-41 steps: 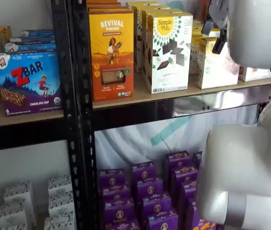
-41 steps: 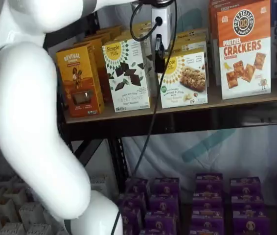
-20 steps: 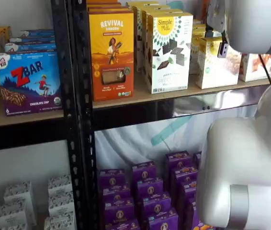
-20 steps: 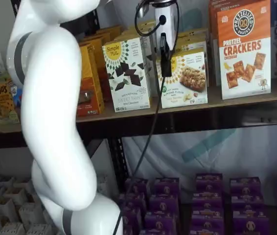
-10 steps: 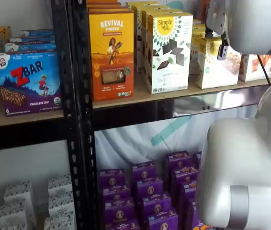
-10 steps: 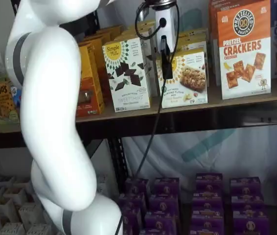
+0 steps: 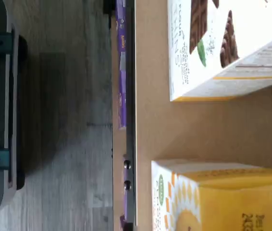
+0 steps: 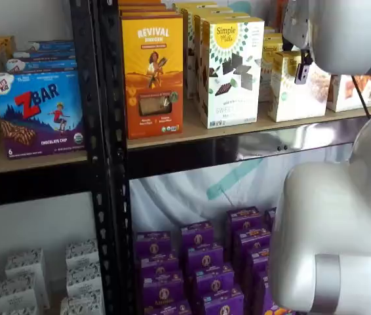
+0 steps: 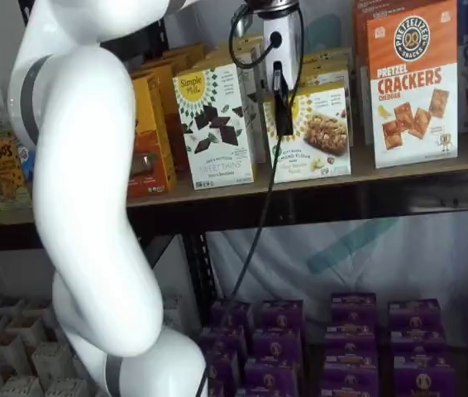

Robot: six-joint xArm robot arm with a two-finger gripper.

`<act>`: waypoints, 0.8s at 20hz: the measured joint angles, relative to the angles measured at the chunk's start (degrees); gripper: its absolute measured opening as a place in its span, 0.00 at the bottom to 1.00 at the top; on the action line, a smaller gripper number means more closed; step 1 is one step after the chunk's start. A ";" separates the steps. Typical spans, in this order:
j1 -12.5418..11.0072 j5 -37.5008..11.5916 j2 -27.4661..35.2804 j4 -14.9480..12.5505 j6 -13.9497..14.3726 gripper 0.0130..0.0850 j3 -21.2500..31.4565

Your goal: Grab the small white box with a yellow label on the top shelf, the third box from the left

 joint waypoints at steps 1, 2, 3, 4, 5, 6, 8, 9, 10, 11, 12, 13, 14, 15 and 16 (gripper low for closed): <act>-0.07 0.01 0.00 0.07 -0.06 0.72 -0.03; -0.13 0.03 0.02 0.17 -0.11 0.72 -0.07; -0.21 0.04 0.02 0.30 -0.16 0.72 -0.09; -0.28 0.04 0.02 0.43 -0.22 0.67 -0.10; -0.39 -0.03 -0.03 0.65 -0.29 0.61 -0.09; -0.46 -0.11 -0.08 0.83 -0.35 0.61 -0.05; -0.61 -0.29 -0.20 1.19 -0.46 0.56 0.07; -0.67 -0.41 -0.27 1.33 -0.51 0.50 0.16; -0.70 -0.48 -0.32 1.42 -0.53 0.50 0.21; -0.72 -0.56 -0.39 1.46 -0.56 0.50 0.28; -0.72 -0.67 -0.47 1.43 -0.56 0.50 0.36; -0.73 -0.78 -0.53 1.45 -0.58 0.50 0.44; -0.75 -0.82 -0.56 1.52 -0.60 0.50 0.48; -0.78 -0.85 -0.58 1.60 -0.62 0.50 0.50; -0.80 -0.93 -0.64 1.68 -0.63 0.44 0.57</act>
